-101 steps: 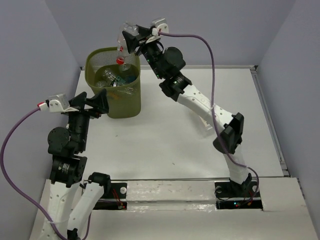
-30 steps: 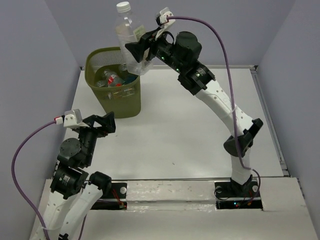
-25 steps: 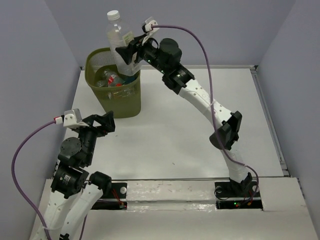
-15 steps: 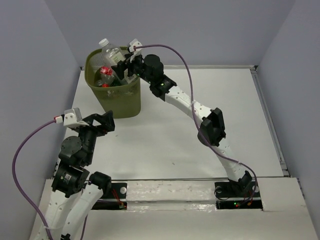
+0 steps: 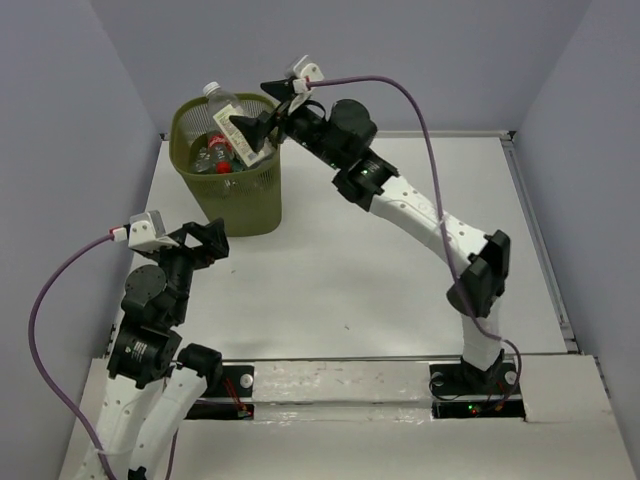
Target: Put the plastic bottles in the bin
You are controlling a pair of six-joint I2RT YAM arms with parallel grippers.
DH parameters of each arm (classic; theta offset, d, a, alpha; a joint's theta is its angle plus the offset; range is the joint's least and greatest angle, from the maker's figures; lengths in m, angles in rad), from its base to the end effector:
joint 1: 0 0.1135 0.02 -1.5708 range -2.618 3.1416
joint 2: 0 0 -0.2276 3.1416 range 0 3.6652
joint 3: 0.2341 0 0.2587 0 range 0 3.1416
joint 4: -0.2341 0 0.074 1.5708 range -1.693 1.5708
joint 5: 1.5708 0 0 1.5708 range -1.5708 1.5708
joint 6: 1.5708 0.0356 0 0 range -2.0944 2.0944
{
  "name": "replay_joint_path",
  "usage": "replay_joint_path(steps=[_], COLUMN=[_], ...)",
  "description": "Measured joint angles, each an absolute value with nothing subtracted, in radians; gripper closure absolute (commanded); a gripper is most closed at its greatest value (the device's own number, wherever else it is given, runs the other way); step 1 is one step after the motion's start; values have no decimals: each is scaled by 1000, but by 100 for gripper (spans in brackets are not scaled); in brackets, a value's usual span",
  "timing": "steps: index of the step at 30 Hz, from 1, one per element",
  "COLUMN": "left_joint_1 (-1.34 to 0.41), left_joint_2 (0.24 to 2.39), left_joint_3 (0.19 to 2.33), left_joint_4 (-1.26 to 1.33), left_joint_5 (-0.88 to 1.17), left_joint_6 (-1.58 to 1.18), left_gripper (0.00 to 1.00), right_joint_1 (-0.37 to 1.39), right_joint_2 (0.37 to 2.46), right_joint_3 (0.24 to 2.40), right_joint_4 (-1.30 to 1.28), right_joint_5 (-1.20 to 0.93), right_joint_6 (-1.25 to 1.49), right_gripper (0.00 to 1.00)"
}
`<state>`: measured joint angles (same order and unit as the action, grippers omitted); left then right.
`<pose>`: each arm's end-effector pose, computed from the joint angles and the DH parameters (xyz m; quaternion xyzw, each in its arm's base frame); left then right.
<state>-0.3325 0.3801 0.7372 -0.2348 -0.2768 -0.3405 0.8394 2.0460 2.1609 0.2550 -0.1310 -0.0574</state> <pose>0.1269 -0.0335 0.3553 -0.1059 0.6558 -0.1587 0.7304 0.3099 0.3523 0.4439 -0.2931 0.4847 0.3480 0.7471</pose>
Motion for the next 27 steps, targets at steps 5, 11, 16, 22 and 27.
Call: replay_joint_path(steps=[5,11,16,22,27], left_joint_1=[-309,-305,-305,-305,-305], left_joint_2=[390,386,342,308,305], left_joint_3=[737,737,738,747,746], left_joint_4=[-228,-212,-171,-131,-148], left_joint_5=[-263,-216,-148,-106,-105], left_joint_6=[-341,-350,-366,-408,-434], left_gripper=[1,1,1,1,1], right_joint_1=[839,839,839,839,839], right_joint_2=[1684,1200,841,480,311], right_joint_3=[1711,1079,685,496,427], right_joint_4=[373,477,442,280,167], right_joint_5=[-81,115,352,568,655], right_joint_6=[-38,73,179,262,317], right_gripper=[82,100,10,0,0])
